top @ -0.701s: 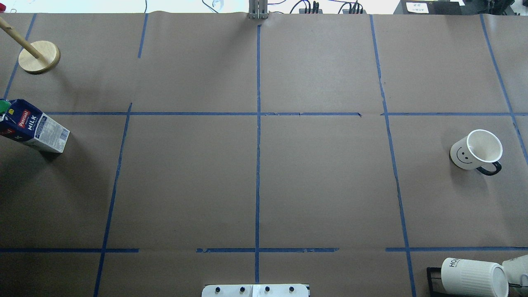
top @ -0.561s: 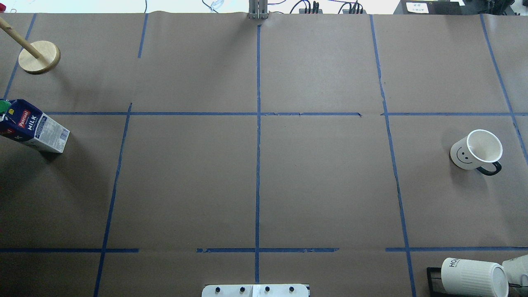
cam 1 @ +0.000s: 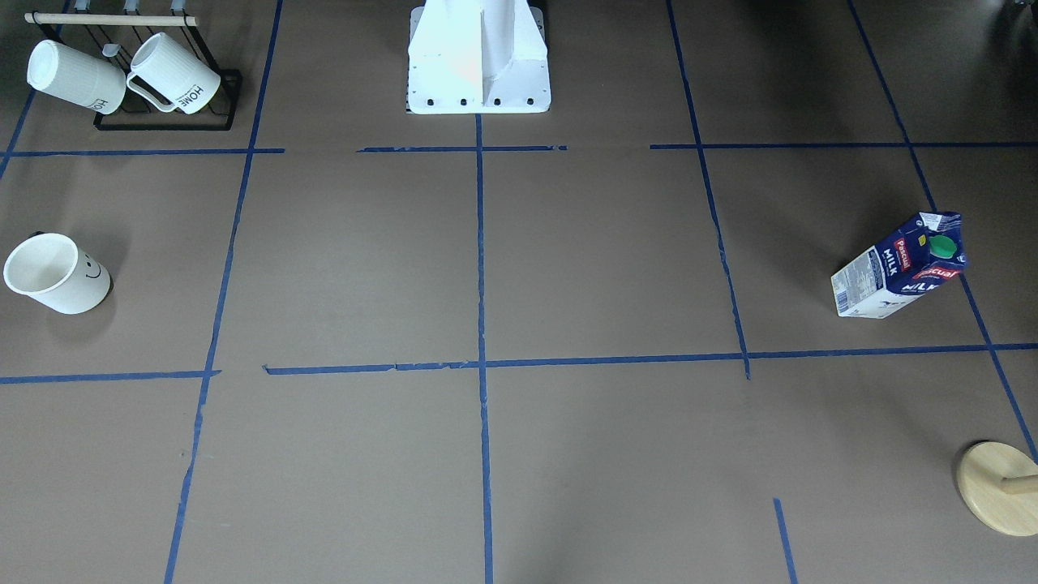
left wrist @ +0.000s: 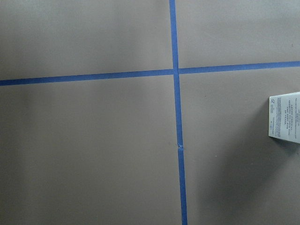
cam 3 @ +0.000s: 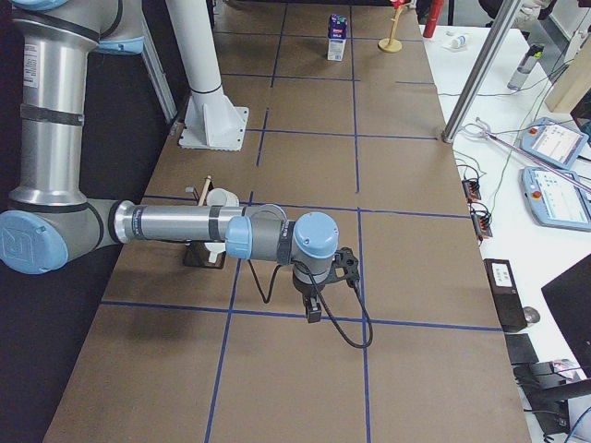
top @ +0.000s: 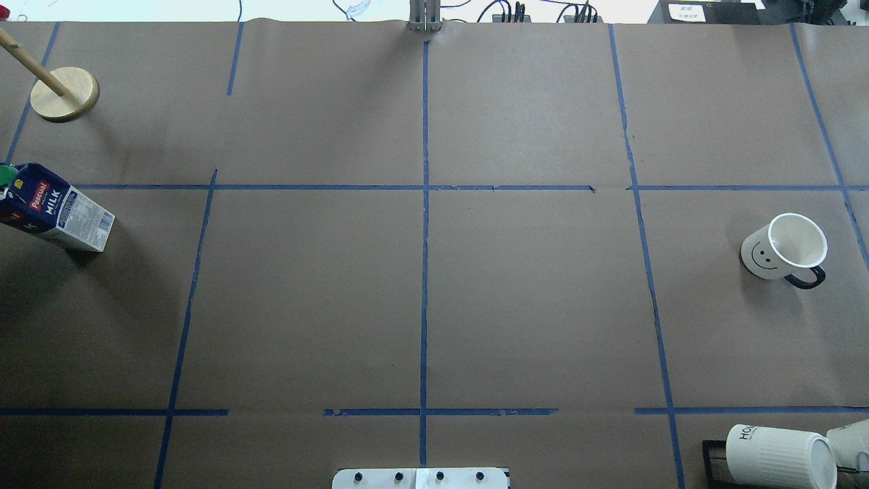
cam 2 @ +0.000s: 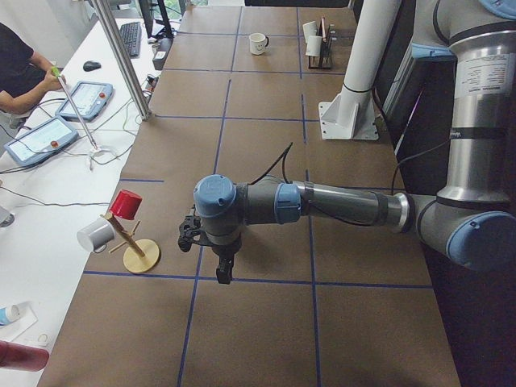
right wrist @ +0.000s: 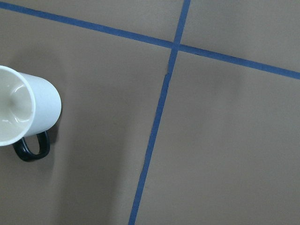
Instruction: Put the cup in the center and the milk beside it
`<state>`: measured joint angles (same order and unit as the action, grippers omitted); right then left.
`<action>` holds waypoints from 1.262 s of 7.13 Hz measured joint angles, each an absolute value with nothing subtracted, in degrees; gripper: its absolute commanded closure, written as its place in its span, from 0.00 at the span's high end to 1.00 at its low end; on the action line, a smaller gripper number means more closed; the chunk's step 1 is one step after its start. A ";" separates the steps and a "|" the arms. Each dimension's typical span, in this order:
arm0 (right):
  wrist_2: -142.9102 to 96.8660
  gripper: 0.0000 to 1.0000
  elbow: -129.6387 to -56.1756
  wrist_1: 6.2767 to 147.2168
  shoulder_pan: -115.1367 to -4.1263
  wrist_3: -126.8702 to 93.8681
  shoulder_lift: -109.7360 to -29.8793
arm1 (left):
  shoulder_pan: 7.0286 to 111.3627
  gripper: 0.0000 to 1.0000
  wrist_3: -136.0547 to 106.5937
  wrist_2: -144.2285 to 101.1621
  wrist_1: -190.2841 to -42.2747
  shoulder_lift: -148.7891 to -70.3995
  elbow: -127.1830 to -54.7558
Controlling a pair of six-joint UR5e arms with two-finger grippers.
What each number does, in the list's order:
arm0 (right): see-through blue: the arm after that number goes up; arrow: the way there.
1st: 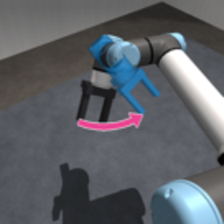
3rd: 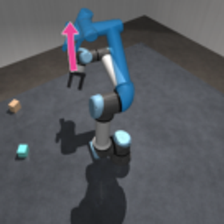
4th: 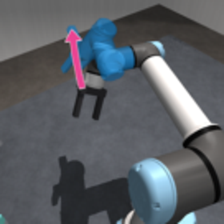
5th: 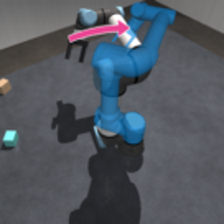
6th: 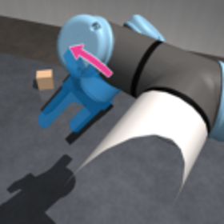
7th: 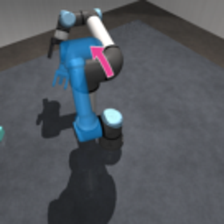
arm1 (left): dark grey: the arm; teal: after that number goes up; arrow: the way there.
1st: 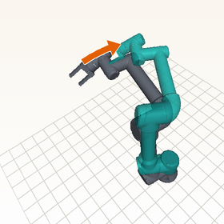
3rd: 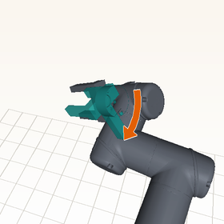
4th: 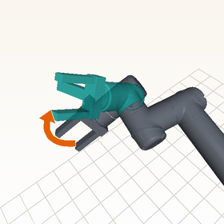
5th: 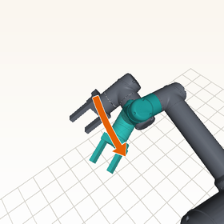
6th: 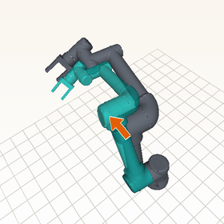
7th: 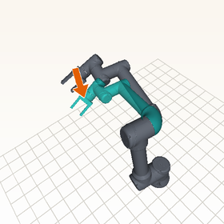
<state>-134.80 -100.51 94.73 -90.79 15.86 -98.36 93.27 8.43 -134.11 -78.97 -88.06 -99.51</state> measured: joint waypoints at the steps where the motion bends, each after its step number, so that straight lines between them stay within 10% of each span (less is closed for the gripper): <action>1: -134.97 1.00 -100.56 94.76 -90.79 15.79 -98.35 | 93.26 1.00 8.41 -134.12 -79.00 -88.02 -99.67; 9: -137.16 1.00 -100.60 86.00 -82.62 4.00 -99.09 | 93.30 1.00 8.35 -134.18 -79.17 -86.51 -100.83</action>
<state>-137.16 -100.60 86.00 -82.62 4.00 -99.09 93.30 8.35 -134.18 -79.17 -86.51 -100.83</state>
